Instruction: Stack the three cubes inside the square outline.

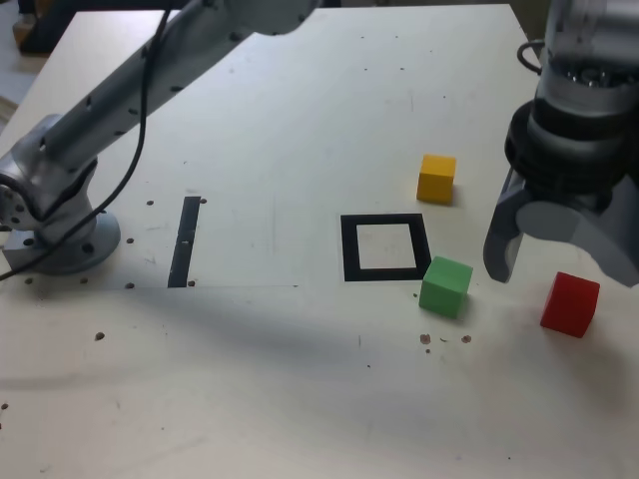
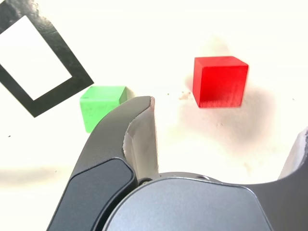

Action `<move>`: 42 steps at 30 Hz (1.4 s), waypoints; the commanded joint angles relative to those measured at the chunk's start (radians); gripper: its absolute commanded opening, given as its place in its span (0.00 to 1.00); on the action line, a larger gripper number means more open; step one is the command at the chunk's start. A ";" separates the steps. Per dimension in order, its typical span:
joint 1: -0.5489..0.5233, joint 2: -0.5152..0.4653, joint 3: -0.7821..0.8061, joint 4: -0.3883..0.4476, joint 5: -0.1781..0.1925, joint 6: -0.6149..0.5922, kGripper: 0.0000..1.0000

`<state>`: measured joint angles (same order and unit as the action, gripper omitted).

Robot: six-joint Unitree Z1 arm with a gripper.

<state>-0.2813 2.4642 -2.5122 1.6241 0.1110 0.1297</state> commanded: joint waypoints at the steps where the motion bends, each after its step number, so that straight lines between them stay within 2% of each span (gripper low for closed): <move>1: 0.004 0.016 -0.011 0.014 -0.004 0.004 0.99; 23: 0.016 0.148 -0.134 0.013 -0.023 0.028 0.95; 35: 0.016 0.168 -0.144 0.014 -0.027 0.028 0.82; 42: 0.016 0.172 -0.145 0.014 -0.023 0.028 0.65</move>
<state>-0.2671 2.6297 -2.6511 1.6242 0.0851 0.1565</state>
